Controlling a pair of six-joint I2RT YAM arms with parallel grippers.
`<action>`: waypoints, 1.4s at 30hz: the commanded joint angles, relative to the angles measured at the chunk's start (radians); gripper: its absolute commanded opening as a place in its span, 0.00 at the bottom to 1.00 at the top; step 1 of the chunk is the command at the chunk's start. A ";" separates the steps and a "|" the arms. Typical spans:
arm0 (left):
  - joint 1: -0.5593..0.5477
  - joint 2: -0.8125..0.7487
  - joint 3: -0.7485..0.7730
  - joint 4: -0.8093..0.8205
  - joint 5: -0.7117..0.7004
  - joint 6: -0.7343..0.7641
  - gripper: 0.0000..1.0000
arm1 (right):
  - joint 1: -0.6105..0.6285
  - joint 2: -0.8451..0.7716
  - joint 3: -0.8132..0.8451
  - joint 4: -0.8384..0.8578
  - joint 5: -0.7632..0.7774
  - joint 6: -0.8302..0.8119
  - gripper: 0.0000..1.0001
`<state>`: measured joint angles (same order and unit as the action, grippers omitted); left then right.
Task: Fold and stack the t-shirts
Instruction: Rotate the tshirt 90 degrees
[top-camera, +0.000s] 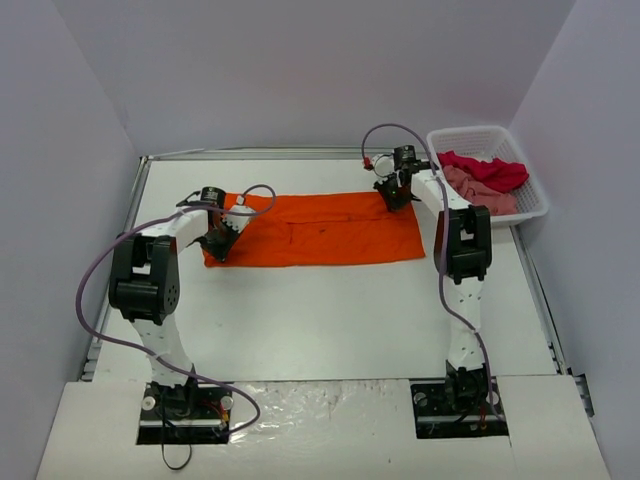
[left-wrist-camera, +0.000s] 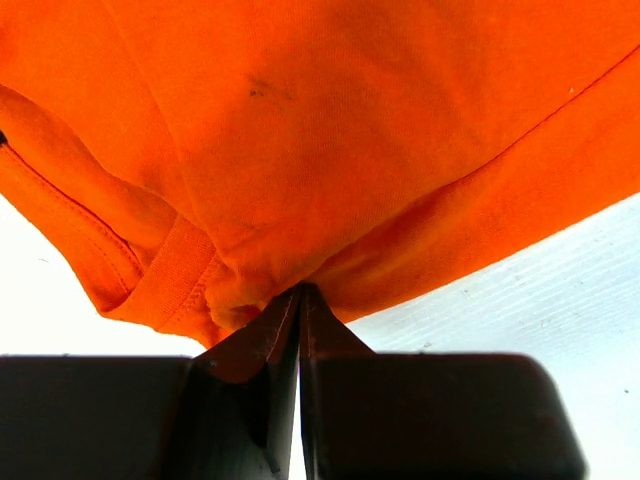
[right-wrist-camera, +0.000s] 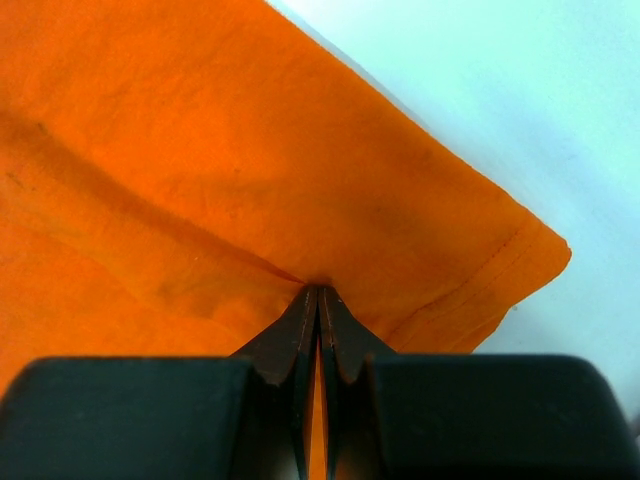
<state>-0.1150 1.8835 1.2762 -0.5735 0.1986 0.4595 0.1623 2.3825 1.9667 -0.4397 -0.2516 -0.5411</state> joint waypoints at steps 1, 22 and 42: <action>0.012 0.017 -0.012 0.003 -0.065 0.002 0.02 | -0.021 -0.003 -0.104 -0.087 0.017 -0.029 0.00; 0.026 0.187 0.336 -0.086 -0.151 0.005 0.02 | -0.006 -0.215 -0.420 -0.082 0.032 -0.085 0.00; -0.029 0.446 0.845 -0.206 -0.218 0.010 0.02 | 0.146 -0.368 -0.612 -0.085 0.029 -0.066 0.00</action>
<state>-0.1287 2.3283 2.0491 -0.7219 0.0177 0.4637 0.2707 2.0205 1.4021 -0.4019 -0.2016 -0.6289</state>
